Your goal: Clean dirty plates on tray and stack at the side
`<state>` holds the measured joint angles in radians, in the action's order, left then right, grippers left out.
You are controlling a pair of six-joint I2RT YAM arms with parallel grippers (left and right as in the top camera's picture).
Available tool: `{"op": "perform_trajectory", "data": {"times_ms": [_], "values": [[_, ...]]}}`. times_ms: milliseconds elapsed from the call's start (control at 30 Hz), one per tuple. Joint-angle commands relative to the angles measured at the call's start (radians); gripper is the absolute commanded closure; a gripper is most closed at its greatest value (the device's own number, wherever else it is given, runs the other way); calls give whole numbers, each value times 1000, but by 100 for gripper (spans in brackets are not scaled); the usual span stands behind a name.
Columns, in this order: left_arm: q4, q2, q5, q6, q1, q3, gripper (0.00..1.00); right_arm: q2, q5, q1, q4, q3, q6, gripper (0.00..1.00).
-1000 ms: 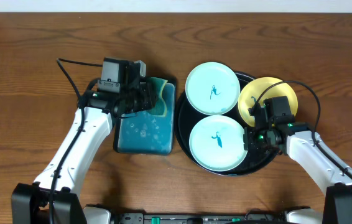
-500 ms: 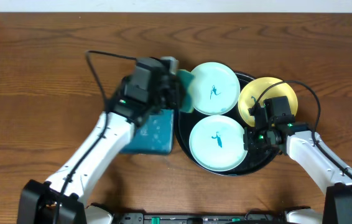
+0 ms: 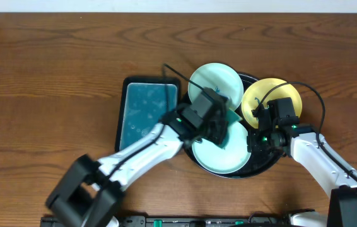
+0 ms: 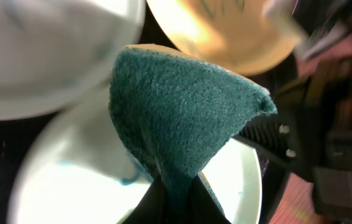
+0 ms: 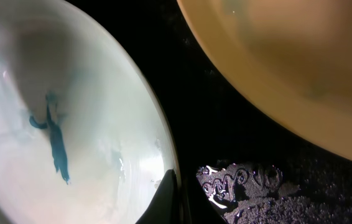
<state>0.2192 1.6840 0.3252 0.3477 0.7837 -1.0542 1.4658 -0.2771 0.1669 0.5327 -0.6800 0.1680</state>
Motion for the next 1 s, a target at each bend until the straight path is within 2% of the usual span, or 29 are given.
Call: {"op": "perform_trajectory", "data": {"times_ms": [0, 300, 400, 500, 600, 767, 833, 967], "values": [[-35, 47, -17, 13, 40, -2, 93, 2, -19, 5, 8, -18, -1, 99], [-38, 127, -100, 70, 56, -2, 93, 2, -19, 5, 10, -18, -1, 99], [-24, 142, -166, 69, 56, -2, 93, 2, -19, 5, 10, -18, -1, 99], [30, 145, -303, 69, 54, -2, 92, 2, -19, 5, 10, -18, -1, 99], [87, 144, -345, 69, 43, -2, 92, 2, -19, 5, 13, -18, -1, 99], [166, 113, -312, 58, 26, -34, 93, 2, -18, 5, 21, -18, -1, 99], [161, 82, -241, 15, 26, -50, 92, 2, -18, 5, 21, -18, -1, 99], [100, 28, -179, 13, 27, -58, 93, 2, -18, 5, 21, -18, -1, 99]]}}
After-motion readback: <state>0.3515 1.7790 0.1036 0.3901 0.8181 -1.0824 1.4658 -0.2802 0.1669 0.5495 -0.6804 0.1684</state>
